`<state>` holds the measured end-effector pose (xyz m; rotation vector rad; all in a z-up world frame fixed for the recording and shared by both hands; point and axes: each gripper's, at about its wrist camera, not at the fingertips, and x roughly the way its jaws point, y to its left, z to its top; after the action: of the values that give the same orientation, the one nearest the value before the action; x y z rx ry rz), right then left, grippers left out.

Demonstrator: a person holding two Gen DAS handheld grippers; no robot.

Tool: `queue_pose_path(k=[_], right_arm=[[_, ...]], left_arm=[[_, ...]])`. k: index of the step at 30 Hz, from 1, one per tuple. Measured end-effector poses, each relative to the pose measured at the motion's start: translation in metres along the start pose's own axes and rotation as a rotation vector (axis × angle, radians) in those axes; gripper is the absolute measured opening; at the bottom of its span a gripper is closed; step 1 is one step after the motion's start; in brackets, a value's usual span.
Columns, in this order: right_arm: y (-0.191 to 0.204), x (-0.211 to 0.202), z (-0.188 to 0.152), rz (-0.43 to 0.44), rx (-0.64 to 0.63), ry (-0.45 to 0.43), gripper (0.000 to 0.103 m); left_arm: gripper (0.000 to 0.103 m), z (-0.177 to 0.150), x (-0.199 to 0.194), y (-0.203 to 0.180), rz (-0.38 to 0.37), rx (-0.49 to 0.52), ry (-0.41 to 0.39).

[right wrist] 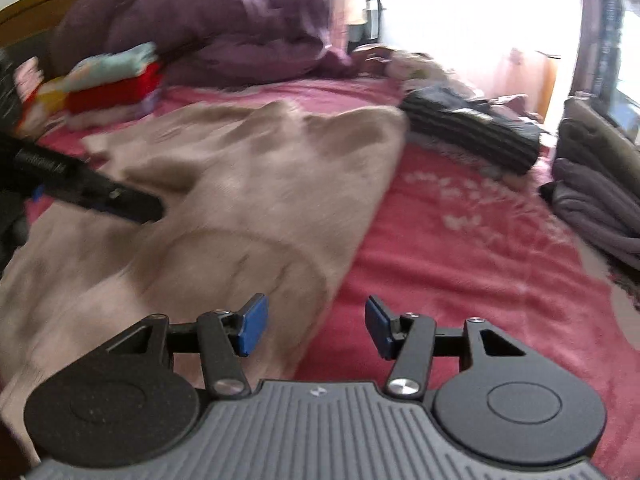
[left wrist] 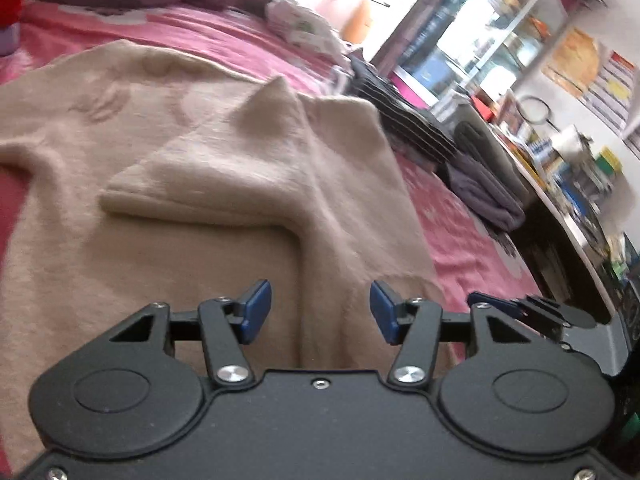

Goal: Fold clothes

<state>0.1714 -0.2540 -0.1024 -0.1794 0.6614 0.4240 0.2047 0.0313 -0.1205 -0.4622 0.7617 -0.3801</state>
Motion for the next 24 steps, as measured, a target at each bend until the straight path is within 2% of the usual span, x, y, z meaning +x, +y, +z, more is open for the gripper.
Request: queue_pose_path(k=[7,11,17,21,24], right_arm=[[-0.006,0.01,0.004,-0.019,0.061,-0.016,0.055],[-0.006,0.013,0.005,-0.014,0.084,-0.022,0.054],[-0.001,0.016,0.007,0.059,0.11,-0.06,0.054],[0.009,0.024,0.006,0.089,0.082,-0.052,0.055],[0.012,0.029,0.006,0.091,0.075,-0.042,0.056]], left_arm=[[0.054,0.002,-0.009,0.032,0.012,-0.212,-0.071],[0.055,0.006,-0.007,0.052,-0.027,-0.367,-0.118],[0.056,0.011,-0.004,0.074,-0.067,-0.555,-0.201],[0.056,0.018,-0.002,0.081,-0.069,-0.597,-0.248],[0.056,0.025,0.002,0.081,-0.049,-0.57,-0.259]])
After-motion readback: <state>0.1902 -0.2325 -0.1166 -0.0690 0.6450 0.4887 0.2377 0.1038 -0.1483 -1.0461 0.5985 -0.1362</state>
